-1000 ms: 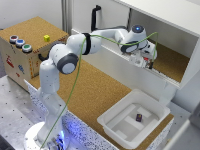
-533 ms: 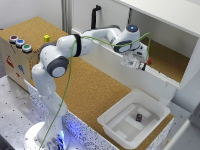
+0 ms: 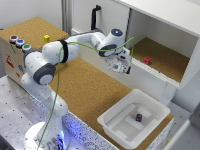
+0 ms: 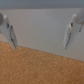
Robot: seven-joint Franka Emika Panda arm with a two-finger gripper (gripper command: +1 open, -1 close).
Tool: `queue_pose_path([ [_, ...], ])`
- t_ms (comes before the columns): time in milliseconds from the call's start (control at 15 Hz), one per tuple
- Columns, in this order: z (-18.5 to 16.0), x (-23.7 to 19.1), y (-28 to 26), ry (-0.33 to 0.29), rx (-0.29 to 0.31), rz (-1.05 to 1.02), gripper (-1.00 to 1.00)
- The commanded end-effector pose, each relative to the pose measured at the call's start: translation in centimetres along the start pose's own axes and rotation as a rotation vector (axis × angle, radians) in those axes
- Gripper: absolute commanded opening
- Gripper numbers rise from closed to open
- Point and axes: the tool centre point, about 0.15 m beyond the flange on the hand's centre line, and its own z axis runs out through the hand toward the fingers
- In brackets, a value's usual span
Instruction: Place the grasped pink block inside the right cabinet
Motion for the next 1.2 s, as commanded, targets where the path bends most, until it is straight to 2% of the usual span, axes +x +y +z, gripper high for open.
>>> queue_pose_path([
  [0,0.6,-0.6,-1.8,0.002,-0.033,0.012,1.0],
  [867,0.6,-0.6,-1.8,0.002,-0.033,0.012,1.0],
  [933,0.3,-0.2,-1.1,0.001,0.009,0.005,1.0],
  [1133,-0.8,-2.3,-0.9,0.04,0.023,0.008,1.0],
])
